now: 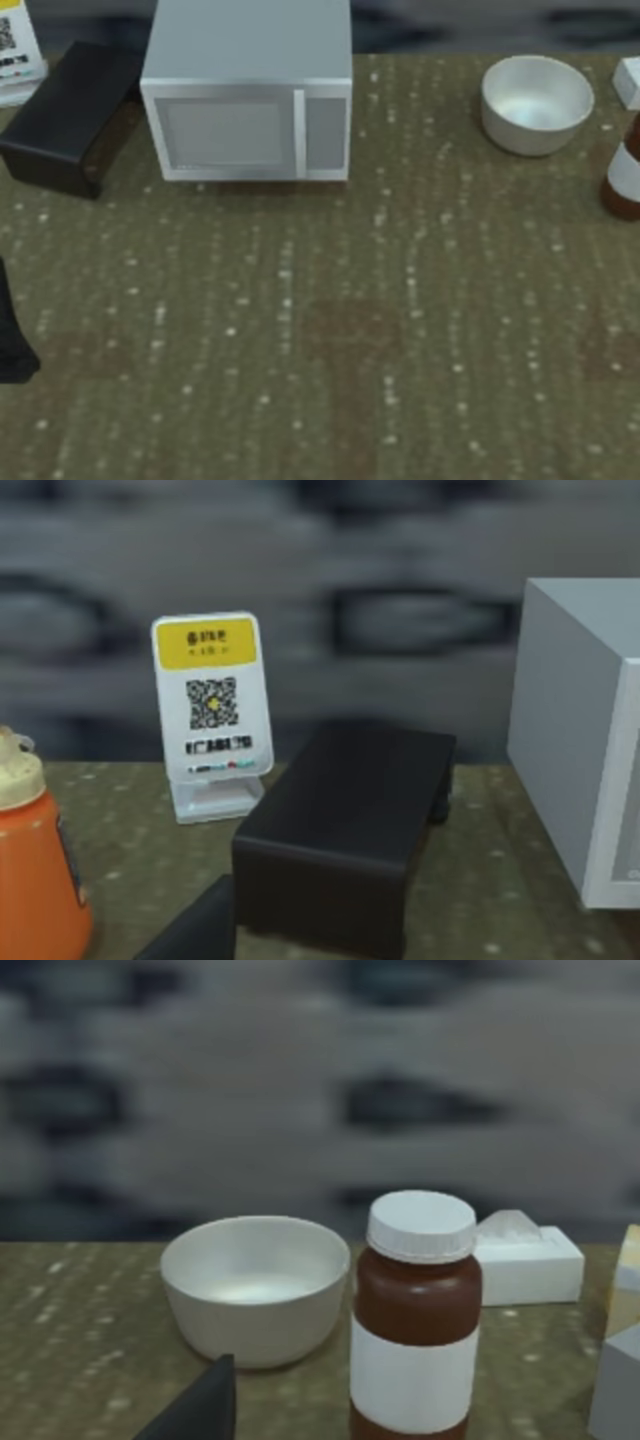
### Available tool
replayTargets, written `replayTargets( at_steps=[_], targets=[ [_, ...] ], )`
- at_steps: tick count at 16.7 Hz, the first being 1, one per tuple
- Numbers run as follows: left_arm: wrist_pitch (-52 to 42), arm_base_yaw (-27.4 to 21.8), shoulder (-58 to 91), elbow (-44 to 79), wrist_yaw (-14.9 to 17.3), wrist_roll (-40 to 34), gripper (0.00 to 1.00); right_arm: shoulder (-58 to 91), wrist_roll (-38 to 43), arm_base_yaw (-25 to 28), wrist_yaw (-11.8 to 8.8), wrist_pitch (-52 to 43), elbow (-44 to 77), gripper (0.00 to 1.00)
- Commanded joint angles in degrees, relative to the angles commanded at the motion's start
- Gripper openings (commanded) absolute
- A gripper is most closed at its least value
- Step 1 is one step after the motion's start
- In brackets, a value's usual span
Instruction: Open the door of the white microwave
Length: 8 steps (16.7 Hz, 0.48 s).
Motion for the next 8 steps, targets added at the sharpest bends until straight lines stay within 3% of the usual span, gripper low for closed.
replayTargets(
  at_steps=[4, 8],
  targets=[
    [-0.5, -0.9, 1.7, 1.7, -0.4, -0.7, 1.0, 0.0, 0.0, 0.0, 0.0, 0.0, 0.0, 1.0],
    [-3.7, -5.4, 12.6, 12.0, -3.1, -4.7, 1.0, 0.0, 0.0, 0.0, 0.0, 0.0, 0.0, 1.0]
  ],
)
